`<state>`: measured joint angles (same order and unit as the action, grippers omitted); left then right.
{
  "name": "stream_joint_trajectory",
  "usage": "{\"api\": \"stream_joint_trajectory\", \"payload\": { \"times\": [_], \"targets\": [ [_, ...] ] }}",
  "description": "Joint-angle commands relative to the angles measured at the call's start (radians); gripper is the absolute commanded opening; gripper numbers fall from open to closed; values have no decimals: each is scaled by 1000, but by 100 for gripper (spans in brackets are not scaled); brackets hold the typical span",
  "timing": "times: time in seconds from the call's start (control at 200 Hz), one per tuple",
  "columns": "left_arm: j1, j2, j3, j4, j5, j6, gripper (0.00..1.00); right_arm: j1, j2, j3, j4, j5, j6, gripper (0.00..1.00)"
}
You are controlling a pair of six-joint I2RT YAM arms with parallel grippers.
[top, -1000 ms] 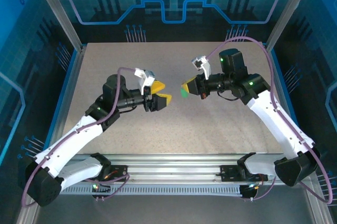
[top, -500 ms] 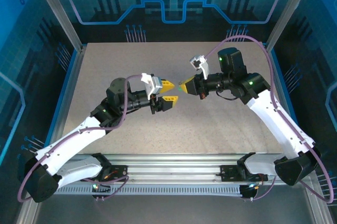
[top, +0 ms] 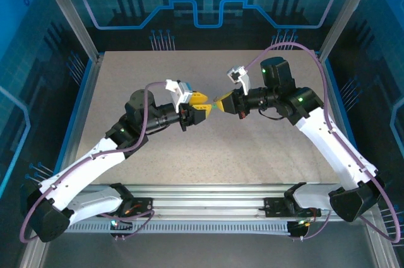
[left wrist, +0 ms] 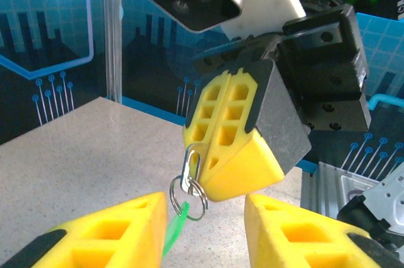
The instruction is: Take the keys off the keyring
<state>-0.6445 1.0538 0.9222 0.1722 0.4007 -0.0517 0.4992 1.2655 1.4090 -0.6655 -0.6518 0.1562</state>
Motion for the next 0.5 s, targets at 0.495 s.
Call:
{"api": "stream_joint_trajectory", "payload": {
  "times": [0.495],
  "targets": [
    [74, 94, 132, -75, 276, -177, 38, 16, -6, 27, 13, 19, 23, 0]
  ]
}}
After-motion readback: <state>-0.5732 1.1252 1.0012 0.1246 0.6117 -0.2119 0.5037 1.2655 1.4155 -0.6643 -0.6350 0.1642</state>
